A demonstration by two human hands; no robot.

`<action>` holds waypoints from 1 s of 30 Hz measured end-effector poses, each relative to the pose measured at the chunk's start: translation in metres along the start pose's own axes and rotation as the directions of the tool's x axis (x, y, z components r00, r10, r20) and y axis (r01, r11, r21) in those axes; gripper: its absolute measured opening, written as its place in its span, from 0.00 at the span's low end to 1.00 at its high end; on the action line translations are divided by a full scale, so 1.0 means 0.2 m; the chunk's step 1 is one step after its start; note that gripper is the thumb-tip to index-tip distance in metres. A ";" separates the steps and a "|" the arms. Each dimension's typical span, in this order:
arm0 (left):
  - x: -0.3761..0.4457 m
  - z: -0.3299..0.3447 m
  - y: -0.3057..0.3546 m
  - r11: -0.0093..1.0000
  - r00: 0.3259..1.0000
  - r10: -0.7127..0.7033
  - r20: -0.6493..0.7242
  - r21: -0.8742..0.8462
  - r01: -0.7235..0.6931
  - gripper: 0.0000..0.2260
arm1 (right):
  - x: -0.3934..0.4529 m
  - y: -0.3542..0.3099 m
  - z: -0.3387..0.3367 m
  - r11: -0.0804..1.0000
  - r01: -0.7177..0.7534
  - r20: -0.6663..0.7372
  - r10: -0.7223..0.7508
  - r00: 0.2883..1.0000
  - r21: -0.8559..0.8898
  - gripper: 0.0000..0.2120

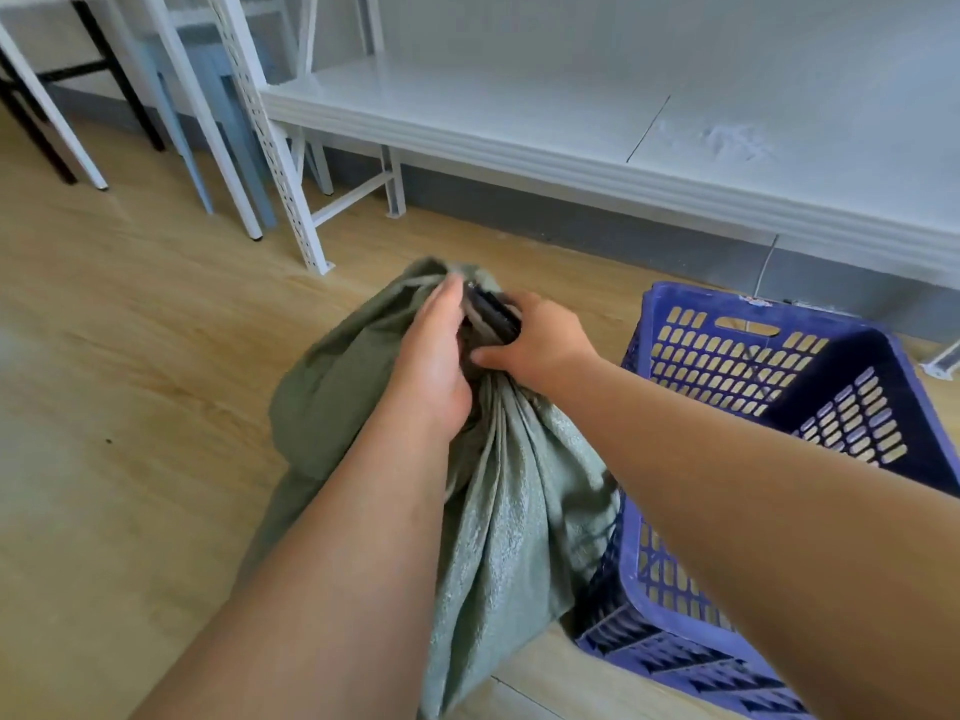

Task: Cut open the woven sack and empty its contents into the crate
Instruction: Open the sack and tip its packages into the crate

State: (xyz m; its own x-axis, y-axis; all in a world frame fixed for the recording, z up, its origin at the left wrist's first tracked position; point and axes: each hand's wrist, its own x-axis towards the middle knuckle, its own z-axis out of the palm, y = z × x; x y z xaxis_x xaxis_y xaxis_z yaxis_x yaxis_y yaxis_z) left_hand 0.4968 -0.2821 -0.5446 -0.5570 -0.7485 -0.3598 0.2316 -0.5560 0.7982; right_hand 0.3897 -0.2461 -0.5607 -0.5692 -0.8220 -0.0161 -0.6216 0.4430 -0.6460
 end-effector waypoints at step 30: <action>-0.21 0.53 -0.97 -0.513 0.776 -0.524 0.351 0.597 -0.617 0.13 | -0.50 0.78 -0.58 0.817 0.016 -0.727 0.505 0.466 0.577 0.09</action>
State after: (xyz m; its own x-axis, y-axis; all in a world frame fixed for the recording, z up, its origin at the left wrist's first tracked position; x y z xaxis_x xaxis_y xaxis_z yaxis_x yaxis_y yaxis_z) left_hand 0.3905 -0.1037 -0.6324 -0.8337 -0.1621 -0.5279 -0.2510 0.9627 0.1008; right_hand 0.2880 -0.0534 -0.5715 -0.9701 0.1002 0.2211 -0.2060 0.1424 -0.9681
